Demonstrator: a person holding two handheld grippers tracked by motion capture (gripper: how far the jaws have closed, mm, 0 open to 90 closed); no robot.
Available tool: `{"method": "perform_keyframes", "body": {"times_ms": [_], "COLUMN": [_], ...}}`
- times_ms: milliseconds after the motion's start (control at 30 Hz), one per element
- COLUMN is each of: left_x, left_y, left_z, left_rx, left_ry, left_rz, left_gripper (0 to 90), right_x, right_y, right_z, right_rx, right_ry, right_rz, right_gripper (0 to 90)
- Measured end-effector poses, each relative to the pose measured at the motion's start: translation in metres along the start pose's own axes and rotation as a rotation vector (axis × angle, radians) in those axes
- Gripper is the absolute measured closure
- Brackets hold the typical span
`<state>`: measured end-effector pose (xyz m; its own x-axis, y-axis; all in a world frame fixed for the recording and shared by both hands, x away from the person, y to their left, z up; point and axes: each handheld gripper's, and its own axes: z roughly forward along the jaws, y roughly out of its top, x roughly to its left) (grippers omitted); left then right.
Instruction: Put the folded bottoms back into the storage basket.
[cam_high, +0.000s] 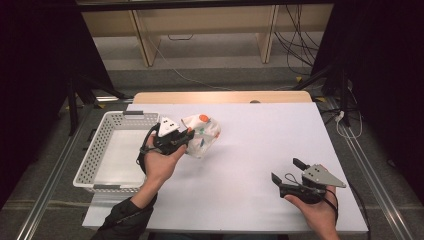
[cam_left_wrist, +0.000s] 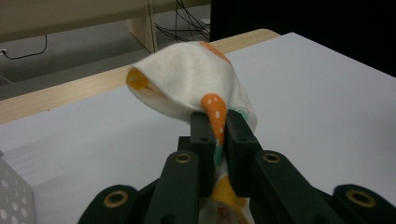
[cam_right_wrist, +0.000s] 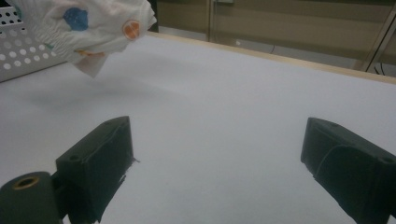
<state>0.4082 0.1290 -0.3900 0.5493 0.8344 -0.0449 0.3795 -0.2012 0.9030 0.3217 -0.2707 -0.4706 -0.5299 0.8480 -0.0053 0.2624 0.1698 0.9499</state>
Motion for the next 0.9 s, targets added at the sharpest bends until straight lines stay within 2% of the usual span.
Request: {"method": "perform_keyframes", "body": {"times_ms": [900], "left_x": [0.016], "left_y": [-0.002], "left_z": [-0.017], "left_rx": [-0.015], "left_ry": [0.028], "left_rz": [-0.007], "left_gripper": [82.9], "right_x": [0.0], "right_y": [0.0], "right_z": [0.0], "right_rx": [0.007], "right_ry": [-0.003], "right_rz": [-0.003], "right_gripper": [9.8]}}
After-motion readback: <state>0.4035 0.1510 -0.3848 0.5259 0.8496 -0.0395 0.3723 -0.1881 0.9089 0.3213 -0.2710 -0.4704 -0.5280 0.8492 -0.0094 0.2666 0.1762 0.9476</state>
